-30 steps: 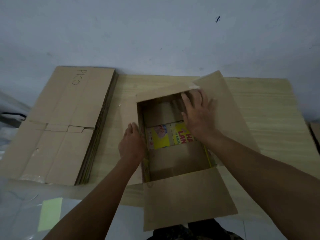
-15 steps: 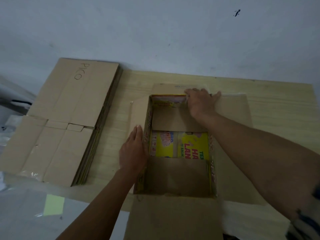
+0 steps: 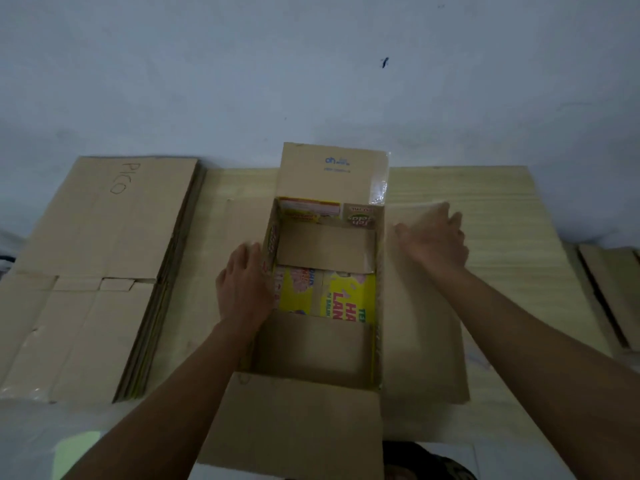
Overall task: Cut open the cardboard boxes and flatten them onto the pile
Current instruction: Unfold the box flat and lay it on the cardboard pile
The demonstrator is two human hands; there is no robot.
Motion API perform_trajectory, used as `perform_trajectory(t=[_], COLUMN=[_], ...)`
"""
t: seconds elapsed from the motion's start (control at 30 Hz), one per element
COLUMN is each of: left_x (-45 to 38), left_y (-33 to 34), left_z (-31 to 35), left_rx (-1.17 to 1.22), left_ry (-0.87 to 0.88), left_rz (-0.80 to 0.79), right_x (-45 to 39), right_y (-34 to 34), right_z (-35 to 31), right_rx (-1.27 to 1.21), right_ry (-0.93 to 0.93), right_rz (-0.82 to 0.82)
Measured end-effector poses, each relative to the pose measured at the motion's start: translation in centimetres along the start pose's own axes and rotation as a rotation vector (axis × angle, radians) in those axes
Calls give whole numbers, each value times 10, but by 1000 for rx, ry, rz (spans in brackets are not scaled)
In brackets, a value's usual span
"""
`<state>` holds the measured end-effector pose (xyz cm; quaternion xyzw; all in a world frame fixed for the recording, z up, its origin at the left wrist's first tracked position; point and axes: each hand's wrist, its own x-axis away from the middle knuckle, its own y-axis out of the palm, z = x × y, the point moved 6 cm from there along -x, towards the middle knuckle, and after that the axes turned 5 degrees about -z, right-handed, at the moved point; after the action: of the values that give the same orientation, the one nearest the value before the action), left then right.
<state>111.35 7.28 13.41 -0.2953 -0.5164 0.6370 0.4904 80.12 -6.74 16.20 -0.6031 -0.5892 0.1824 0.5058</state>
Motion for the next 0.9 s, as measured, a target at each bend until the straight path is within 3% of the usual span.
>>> perform_trajectory(t=[0.13,0.23,0.3,0.43,0.53,0.63,0.7,0.8,0.9], left_x=[10,34,53,68,63,54,48,42,43], left_y=[0,6,6,-20,-50,-91,-109,-130,-147], left_z=[59,120,153,171,163,152,137,110,90], left_rx=[82,165,302,638,689,833,920,1057,1173], left_ry=[111,182,179,67,72,132,129,145,135], left_rz=[-126,-462,-624,-754,-709,-507,-459,-440,-398], right_x=[14,24,31,46,64,88,89,92,108], right_y=[-18,-33,-42,-58,-66,-63,-53,-31,5], right_z=[20,4,-14,-49,-77,-101,-96,-75,-63], right_rx=[-167,-379,-534,-718,-833,-978,-997,-756,-717], right_ry=[43,-36,-88,-151,-233,-336,-325,-340,-237], right_rz=[36,41,-8,-106,-218,-407,-363,-154,-274])
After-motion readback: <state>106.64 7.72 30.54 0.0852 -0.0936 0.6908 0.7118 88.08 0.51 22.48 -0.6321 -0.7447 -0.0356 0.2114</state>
